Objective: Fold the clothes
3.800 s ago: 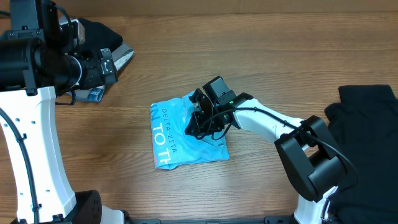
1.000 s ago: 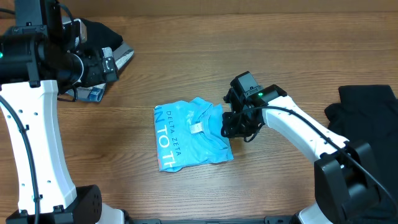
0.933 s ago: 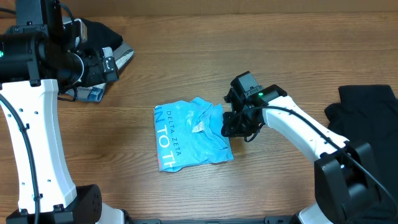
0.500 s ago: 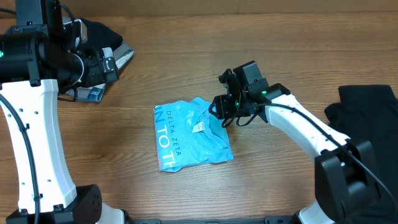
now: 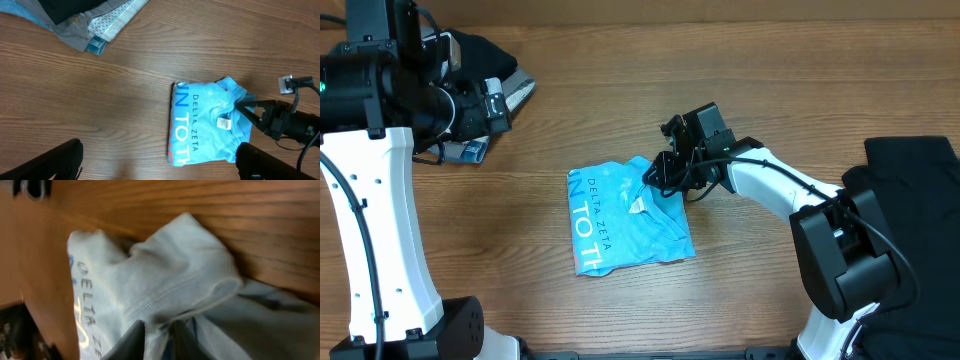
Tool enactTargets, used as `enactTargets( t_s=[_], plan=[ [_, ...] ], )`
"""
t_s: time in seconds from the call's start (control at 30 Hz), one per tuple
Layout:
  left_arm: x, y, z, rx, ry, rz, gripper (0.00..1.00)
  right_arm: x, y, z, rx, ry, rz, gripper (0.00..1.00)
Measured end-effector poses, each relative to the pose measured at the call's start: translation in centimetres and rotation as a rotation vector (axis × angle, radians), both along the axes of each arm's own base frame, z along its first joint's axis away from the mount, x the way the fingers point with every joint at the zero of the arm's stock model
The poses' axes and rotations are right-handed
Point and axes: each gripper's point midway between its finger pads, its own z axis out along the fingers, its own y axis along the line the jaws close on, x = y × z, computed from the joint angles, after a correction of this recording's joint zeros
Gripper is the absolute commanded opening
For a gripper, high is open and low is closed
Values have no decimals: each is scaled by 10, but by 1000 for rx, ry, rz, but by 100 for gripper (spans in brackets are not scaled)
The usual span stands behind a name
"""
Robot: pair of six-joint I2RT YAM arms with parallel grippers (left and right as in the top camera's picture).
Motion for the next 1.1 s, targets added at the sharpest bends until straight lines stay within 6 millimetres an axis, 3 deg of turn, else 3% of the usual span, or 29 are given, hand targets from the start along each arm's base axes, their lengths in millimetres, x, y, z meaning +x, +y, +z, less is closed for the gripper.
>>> enactTargets(
  t_s=[0.23, 0.53, 0.8, 0.87, 0.93, 1.1],
  plan=[
    [-1, 0, 0, 0, 3, 0, 100, -11, -12, -2, -21, 69, -6, 4],
    [1, 0, 0, 1, -3, 0, 100, -18, -30, 44, -42, -11, -1, 4],
    [1, 0, 0, 1, -5, 0, 100, -43, -58, 27, -202, 98, -25, 4],
    [1, 0, 0, 1, -5, 0, 100, -48, -65, 23, -238, 117, -30, 11],
    [1, 0, 0, 1, -5, 0, 100, -49, -70, 20, -267, 118, -34, 30],
    [2, 0, 1, 1, -7, 0, 100, -47, -79, 16, -322, 111, -52, 32]
  ],
)
